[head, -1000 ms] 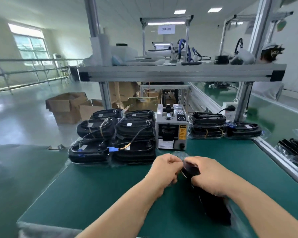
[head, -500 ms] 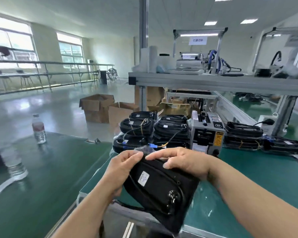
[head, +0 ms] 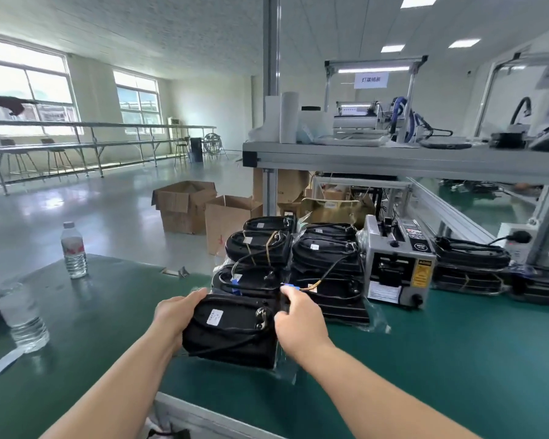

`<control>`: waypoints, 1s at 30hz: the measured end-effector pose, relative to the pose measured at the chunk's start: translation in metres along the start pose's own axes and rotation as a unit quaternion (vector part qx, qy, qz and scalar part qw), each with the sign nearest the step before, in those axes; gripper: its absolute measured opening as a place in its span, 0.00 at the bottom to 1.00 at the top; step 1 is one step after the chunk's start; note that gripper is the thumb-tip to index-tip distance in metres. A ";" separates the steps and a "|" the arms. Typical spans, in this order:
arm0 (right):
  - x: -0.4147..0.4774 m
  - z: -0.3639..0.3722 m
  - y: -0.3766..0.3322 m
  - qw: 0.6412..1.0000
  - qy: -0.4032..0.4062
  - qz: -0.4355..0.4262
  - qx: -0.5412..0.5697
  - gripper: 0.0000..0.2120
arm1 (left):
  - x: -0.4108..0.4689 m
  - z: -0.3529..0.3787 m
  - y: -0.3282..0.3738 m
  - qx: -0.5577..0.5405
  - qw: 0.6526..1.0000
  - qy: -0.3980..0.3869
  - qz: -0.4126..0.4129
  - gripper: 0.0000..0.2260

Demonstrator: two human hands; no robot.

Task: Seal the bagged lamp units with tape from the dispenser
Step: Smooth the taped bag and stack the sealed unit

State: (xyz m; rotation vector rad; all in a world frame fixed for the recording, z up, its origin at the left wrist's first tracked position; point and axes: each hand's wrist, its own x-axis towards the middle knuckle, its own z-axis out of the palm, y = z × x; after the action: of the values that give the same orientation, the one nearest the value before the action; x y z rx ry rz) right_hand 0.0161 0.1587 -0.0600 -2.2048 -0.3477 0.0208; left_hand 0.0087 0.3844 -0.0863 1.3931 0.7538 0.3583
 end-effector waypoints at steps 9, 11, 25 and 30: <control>-0.014 0.022 0.039 0.995 -0.027 0.094 0.006 0.23 | 0.028 0.021 -0.011 0.173 0.983 0.029 0.048 0.16; -0.017 0.022 0.037 0.995 -0.055 0.085 -0.001 0.23 | 0.035 0.021 -0.016 0.256 0.960 0.043 0.108 0.16; -0.038 -0.063 0.091 0.993 -0.028 0.088 0.080 0.24 | -0.115 0.143 -0.010 0.317 0.849 -0.057 0.420 0.11; -0.041 -0.130 0.147 0.978 0.079 0.146 0.130 0.21 | -0.176 0.243 -0.045 0.288 0.811 -0.213 0.463 0.14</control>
State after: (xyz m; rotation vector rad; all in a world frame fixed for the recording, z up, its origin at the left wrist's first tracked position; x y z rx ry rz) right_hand 0.0298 -0.0377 -0.0999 -1.9651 0.0685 0.0477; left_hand 0.0336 0.0822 -0.0834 2.2831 -0.2958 0.5594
